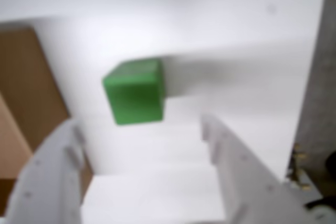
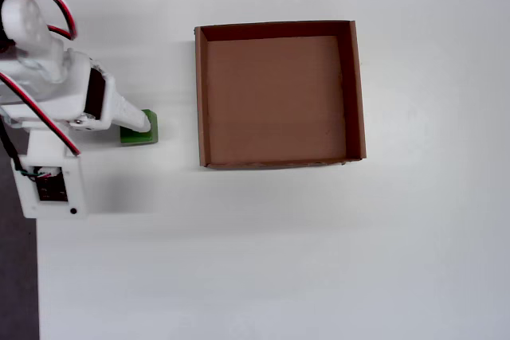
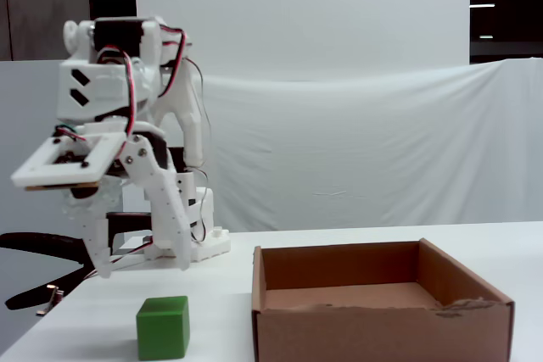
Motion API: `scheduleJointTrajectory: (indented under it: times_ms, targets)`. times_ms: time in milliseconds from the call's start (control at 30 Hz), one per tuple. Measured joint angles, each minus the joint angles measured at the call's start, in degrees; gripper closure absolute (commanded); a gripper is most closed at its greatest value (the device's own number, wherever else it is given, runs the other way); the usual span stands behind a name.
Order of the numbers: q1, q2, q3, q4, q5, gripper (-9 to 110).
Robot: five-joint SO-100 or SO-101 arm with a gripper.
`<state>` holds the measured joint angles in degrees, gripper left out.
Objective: Grasp a green cube and put it in a box.
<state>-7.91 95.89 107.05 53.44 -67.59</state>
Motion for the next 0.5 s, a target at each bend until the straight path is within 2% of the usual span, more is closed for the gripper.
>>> scheduleJointTrajectory:
  times_ms: [500]
  targets:
    - [-3.3,-6.9,-1.7,-4.9,1.5,69]
